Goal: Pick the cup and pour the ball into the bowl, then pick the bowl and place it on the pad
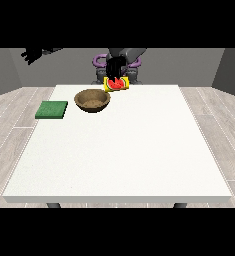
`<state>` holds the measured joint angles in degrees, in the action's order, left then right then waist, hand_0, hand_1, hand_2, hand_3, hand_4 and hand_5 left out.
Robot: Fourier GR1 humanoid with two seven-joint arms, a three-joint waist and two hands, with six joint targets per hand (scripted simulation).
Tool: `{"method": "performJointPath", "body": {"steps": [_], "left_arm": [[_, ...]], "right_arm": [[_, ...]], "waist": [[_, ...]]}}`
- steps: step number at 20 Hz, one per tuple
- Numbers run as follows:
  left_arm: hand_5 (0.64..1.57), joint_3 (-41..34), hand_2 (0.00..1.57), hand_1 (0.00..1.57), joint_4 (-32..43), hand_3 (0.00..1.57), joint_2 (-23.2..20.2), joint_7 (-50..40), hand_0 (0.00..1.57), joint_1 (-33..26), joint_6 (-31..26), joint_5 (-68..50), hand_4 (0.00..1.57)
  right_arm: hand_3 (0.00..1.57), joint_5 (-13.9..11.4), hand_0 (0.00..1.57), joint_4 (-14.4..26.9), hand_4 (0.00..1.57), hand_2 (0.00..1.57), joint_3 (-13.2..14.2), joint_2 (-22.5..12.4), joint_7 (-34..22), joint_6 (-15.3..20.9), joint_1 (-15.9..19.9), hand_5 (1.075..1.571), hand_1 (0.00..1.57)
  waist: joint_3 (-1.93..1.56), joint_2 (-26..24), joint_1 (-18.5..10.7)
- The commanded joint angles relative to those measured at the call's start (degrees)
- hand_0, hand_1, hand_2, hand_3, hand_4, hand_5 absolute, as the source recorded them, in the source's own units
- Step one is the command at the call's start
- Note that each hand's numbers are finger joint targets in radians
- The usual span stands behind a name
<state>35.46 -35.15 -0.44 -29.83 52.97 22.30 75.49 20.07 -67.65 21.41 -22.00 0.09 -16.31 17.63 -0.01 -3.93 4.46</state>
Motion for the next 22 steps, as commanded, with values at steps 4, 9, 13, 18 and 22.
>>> {"method": "performJointPath", "body": {"steps": [4,9,13,18,22], "left_arm": [[1.571,2.71,1.15,0.00,-3.68,1.55,0.43,1.55,0.00,-3.01,-5.85,3.90,0.86],[1.550,10.49,1.57,0.45,1.60,1.57,-2.33,3.79,0.45,4.45,-15.80,12.86,1.11],[1.514,12.19,1.57,1.51,1.69,1.57,-2.34,5.64,1.51,5.06,-20.28,15.65,1.25],[1.506,9.63,1.57,1.51,-0.59,1.57,-2.11,7.55,1.51,4.93,-21.74,18.48,1.26],[1.489,8.13,1.57,1.51,0.59,1.57,-2.23,6.89,1.51,4.24,-21.81,21.36,1.29]], "right_arm": [[0.27,-1.03,0.00,-0.71,0.46,0.00,-1.97,3.37,2.01,0.97,-2.04,1.570,0.00],[0.32,0.24,0.00,0.00,0.47,0.00,-1.68,1.32,-0.17,-0.16,2.28,1.571,0.00],[0.28,1.90,0.00,2.15,0.48,0.00,-0.10,-0.08,-1.20,-1.60,1.22,1.570,0.00],[0.29,1.35,0.00,1.28,0.47,0.00,0.09,-0.33,-1.49,0.62,1.78,1.570,0.00],[0.30,2.20,0.00,-2.04,0.50,0.00,-2.01,1.07,-3.39,-0.17,1.94,1.569,0.00]], "waist": [[0.00,-0.31,0.29],[-0.14,0.50,2.02],[-0.05,-0.56,0.52],[0.00,0.08,-0.21],[0.01,1.32,2.45]]}}
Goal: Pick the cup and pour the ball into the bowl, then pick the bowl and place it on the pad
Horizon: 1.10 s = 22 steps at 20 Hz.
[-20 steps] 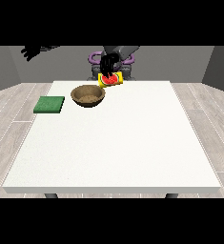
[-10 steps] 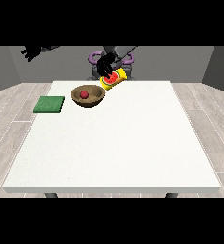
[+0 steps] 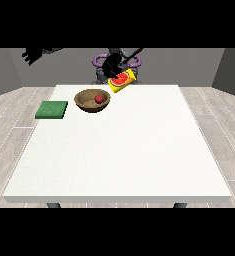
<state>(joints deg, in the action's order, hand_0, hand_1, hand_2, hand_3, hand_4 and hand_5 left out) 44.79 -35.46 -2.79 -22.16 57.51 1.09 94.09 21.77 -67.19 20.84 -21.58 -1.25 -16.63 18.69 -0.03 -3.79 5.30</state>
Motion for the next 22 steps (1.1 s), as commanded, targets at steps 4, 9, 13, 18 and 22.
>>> {"method": "performJointPath", "body": {"steps": [4,9,13,18,22], "left_arm": [[1.496,-4.68,1.57,1.53,-1.52,1.57,-3.38,-0.14,1.53,-4.63,4.69,1.20,1.28],[1.565,-17.71,1.57,0.76,-10.02,1.57,-3.26,1.34,0.76,-13.03,16.80,-15.47,0.99],[1.512,-23.55,1.54,0.32,-12.90,1.57,-7.25,6.19,0.32,-20.53,23.04,-23.24,0.60],[1.567,-33.10,1.13,1.09,-18.45,0.81,2.52,11.17,1.09,-29.66,27.83,-46.69,1.06],[1.488,-33.12,0.00,0.00,-26.02,0.00,2.69,18.76,0.00,-34.72,26.84,-67.13,0.84]], "right_arm": [[0.28,-0.74,0.00,-3.89,0.52,0.00,-2.43,3.03,-0.18,1.39,-1.98,1.569,0.00],[0.28,-1.17,0.00,-2.45,0.52,0.00,-0.06,0.44,-1.51,2.21,-5.80,1.569,0.00],[0.25,-1.67,0.00,-3.86,0.54,0.00,-0.49,2.56,-3.60,5.74,-7.05,1.568,0.00],[0.20,-1.68,0.00,-6.15,0.58,0.00,-2.33,5.40,-1.47,5.72,-5.26,1.562,0.00],[0.18,-2.03,0.00,-6.44,0.58,0.00,-4.75,8.59,-0.94,6.29,-2.81,1.566,0.00]], "waist": [[0.05,0.69,0.28],[0.27,-3.45,-5.22],[0.23,-6.62,-9.32],[1.38,0.46,-7.12],[1.30,4.99,-4.84]]}}
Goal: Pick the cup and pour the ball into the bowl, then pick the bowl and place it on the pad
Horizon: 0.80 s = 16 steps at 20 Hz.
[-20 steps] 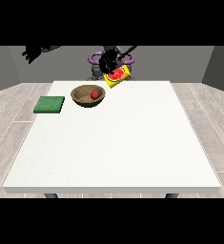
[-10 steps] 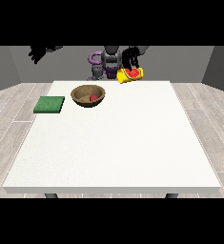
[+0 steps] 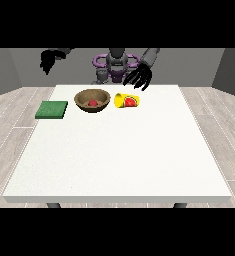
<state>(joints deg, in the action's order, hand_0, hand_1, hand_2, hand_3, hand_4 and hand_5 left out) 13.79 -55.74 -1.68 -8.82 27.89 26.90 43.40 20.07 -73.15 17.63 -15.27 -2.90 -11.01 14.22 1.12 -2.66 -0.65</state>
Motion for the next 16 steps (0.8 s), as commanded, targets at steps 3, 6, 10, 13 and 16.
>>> {"method": "performJointPath", "body": {"steps": [3,6,10,13,16], "left_arm": [[1.469,-1.25,0.00,0.00,-10.52,0.00,1.63,14.94,0.00,-10.28,-1.60,-28.26,0.88],[1.457,-2.38,0.00,0.00,-12.59,0.00,1.65,24.13,0.00,-13.39,-7.99,-35.68,0.90],[1.448,-2.15,0.00,0.00,-13.40,0.00,0.77,31.23,0.00,-14.83,-13.19,-37.79,0.90],[1.445,-2.48,0.00,0.00,-15.82,0.00,-0.70,28.97,0.00,-15.16,-17.00,-38.84,0.90],[1.439,-4.24,0.00,0.00,-12.85,0.00,-0.35,32.61,0.00,-18.09,-17.06,-38.86,0.92]], "right_arm": [[0.23,-2.88,0.00,-1.23,0.58,0.00,-2.71,3.91,3.29,2.81,1.05,1.567,0.00],[0.00,-6.09,0.00,-1.79,0.55,0.00,-4.44,6.96,4.80,7.25,0.47,1.567,0.00],[0.00,-7.42,0.00,2.79,0.50,0.00,-2.58,7.92,11.53,9.61,1.56,1.566,0.00],[0.00,-8.31,0.00,8.74,0.51,0.00,-2.42,8.39,15.25,9.73,1.43,1.569,0.00],[0.00,-8.99,0.00,13.15,0.47,0.00,-4.57,9.22,16.50,8.88,2.24,1.570,0.00]], "waist": [[-0.42,5.60,-0.05],[-0.77,7.42,-3.04],[-1.10,11.77,-5.99],[-1.14,9.75,-6.50],[-1.12,8.08,-4.36]]}}
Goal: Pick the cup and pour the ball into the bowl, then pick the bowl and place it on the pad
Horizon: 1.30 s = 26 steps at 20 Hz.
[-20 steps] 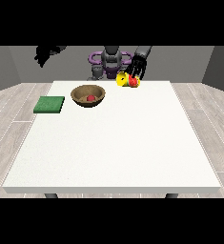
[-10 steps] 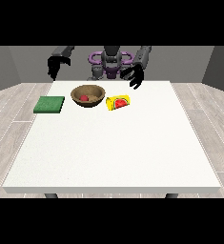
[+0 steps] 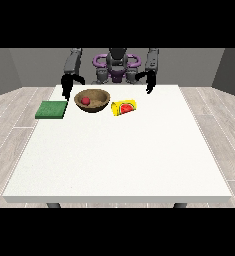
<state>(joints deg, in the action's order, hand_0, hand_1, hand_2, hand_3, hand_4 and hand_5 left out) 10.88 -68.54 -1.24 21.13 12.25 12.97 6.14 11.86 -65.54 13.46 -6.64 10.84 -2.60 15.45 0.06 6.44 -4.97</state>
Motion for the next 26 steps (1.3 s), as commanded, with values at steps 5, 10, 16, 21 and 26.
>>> {"method": "performJointPath", "body": {"steps": [5,10,16,21,26], "left_arm": [[1.435,-2.99,0.00,0.00,-4.60,0.00,-2.64,-3.58,0.00,0.06,-5.40,-1.72,0.94],[1.434,0.05,0.00,0.00,-8.17,0.00,0.80,-3.37,0.00,-1.15,-1.84,2.42,0.95],[1.426,-0.06,0.00,0.00,-13.61,0.00,-1.41,-6.55,0.00,-3.35,-5.83,2.28,0.96],[1.422,-1.68,0.00,0.00,-11.21,0.00,-1.71,-3.98,0.00,-4.60,-6.93,1.09,0.95],[1.424,0.17,0.00,0.00,-15.29,0.00,-0.36,-7.00,0.00,-1.76,-4.85,3.31,0.94]], "right_arm": [[0.00,0.12,0.00,14.01,0.41,0.00,1.28,-1.33,8.57,-2.70,1.56,1.570,0.00],[0.00,-1.01,0.00,24.25,0.34,0.00,2.26,-2.18,17.40,-3.68,3.41,1.571,0.00],[0.00,-0.95,0.00,31.97,0.35,0.00,3.07,-2.99,22.00,-4.12,5.43,1.571,0.00],[0.00,-0.39,0.00,31.56,0.48,0.00,2.29,1.59,20.54,0.23,6.46,1.568,0.00],[0.00,4.21,0.97,34.70,0.65,0.57,6.33,2.29,18.47,-1.03,4.37,1.521,0.97]], "waist": [[-0.09,-1.08,0.08],[-0.10,1.16,-1.10],[-0.09,1.02,-2.31],[-0.08,0.52,-1.76],[-0.15,3.76,-2.30]]}}
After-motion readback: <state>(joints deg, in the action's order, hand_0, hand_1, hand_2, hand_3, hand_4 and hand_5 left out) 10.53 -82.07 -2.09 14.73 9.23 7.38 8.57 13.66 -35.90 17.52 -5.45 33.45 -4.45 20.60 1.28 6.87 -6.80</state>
